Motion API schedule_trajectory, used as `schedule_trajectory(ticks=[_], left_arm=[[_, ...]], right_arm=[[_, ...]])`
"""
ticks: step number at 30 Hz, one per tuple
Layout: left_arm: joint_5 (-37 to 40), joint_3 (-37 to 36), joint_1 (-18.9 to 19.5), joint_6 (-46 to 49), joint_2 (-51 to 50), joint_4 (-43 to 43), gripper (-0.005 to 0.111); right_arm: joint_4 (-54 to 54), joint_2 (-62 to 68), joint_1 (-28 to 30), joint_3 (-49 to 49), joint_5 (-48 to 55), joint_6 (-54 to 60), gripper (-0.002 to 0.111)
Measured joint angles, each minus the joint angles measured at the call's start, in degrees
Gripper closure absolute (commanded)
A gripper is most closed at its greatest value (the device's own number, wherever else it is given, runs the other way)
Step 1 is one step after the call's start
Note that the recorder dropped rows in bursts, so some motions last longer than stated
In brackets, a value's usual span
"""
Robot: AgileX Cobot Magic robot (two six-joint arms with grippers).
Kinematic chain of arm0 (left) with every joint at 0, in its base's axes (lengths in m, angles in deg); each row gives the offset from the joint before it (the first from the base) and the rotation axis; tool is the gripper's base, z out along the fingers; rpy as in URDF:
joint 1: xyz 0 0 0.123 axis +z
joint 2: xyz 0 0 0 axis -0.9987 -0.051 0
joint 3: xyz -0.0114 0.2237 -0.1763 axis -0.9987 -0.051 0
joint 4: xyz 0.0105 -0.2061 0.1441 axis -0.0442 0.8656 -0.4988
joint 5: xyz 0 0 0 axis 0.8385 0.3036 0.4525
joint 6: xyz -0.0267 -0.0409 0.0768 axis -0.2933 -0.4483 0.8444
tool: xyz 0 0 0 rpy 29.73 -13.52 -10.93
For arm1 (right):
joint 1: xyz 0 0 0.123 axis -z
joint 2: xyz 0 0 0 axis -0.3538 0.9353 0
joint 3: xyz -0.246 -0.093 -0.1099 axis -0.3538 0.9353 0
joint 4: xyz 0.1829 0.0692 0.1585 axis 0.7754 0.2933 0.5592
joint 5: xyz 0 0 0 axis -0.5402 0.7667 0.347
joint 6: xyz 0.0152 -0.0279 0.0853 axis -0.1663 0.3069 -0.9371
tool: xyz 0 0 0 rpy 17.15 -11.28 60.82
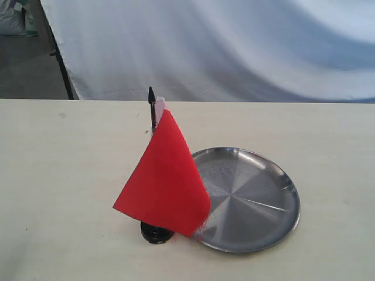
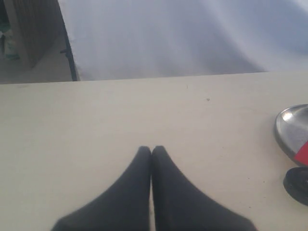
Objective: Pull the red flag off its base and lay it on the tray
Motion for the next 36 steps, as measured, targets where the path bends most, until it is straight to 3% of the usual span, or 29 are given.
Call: schedule_trajectory(ticks=[5, 15, 26, 36], left_arm=[[0.0, 0.0, 0.0, 0.0, 0.0, 0.0, 0.107], [0.0, 0.0, 0.0, 0.0, 0.0, 0.0, 0.107], [0.0, 0.0, 0.0, 0.0, 0.0, 0.0, 0.107], [0.0, 0.0, 0.0, 0.0, 0.0, 0.0, 0.107]], right_arm=[[-4.1, 0.0, -2.1, -0.7, 4.0, -1.0, 0.109], [-4.9, 2.1, -12.9, -11.9, 12.4, 4.2, 0.109], [-4.9, 29.5, -29.2, -13.5, 12.2, 9.8, 0.109], [-4.9, 58.1, -44.3, -13.6, -5.7, 11.4, 0.109]])
